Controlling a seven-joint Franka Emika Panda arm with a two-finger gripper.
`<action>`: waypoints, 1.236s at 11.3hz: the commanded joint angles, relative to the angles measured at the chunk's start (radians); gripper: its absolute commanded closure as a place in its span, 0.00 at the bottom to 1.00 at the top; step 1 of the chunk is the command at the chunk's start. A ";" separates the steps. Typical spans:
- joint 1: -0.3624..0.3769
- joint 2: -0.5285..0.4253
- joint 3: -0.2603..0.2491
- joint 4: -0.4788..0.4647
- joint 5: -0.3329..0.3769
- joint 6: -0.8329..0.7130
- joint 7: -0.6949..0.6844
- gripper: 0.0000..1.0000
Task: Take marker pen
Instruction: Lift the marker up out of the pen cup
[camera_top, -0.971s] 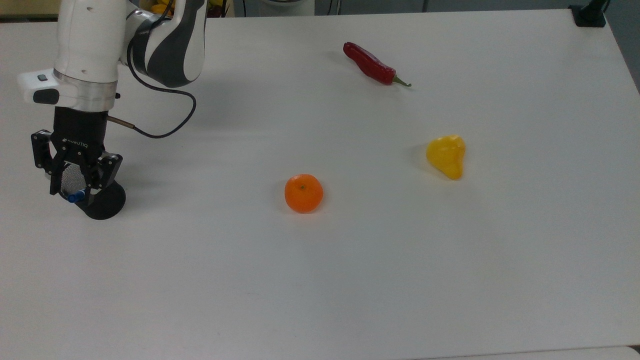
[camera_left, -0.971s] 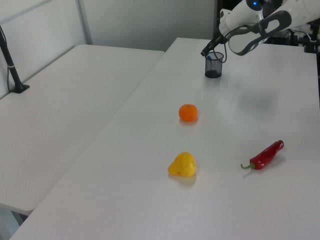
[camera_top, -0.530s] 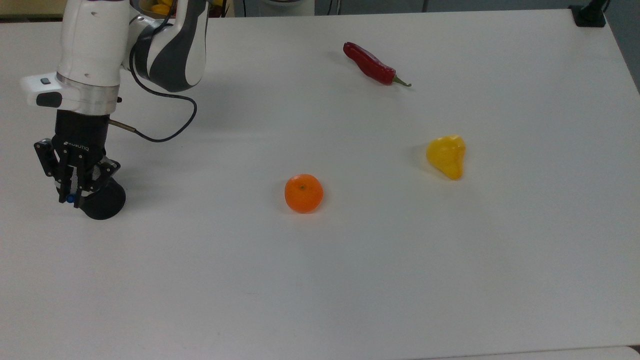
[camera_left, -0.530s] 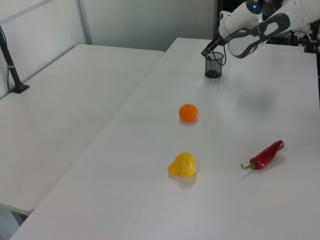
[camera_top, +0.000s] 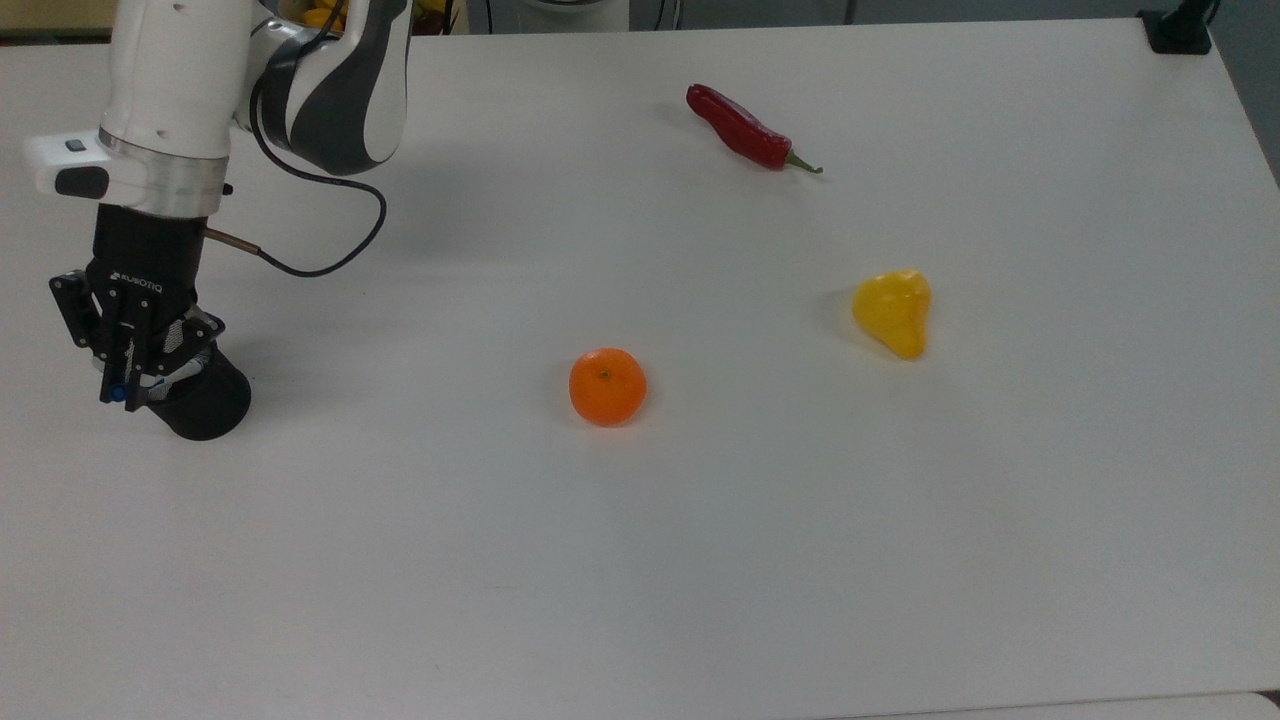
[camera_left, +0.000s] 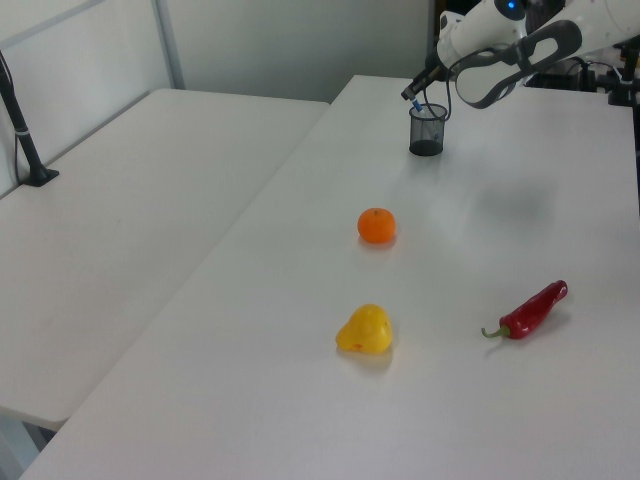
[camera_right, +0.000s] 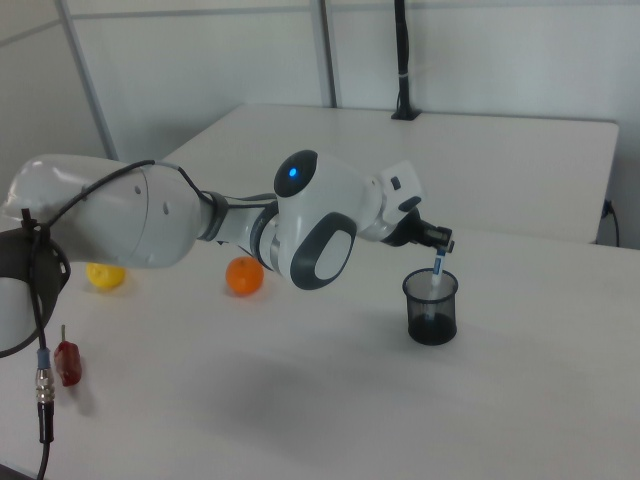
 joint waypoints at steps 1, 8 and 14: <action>-0.007 -0.106 -0.004 -0.043 0.003 0.003 0.010 0.91; -0.008 -0.344 -0.022 -0.100 0.046 -0.179 0.019 0.91; 0.018 -0.506 -0.022 -0.115 0.044 -0.693 -0.071 0.91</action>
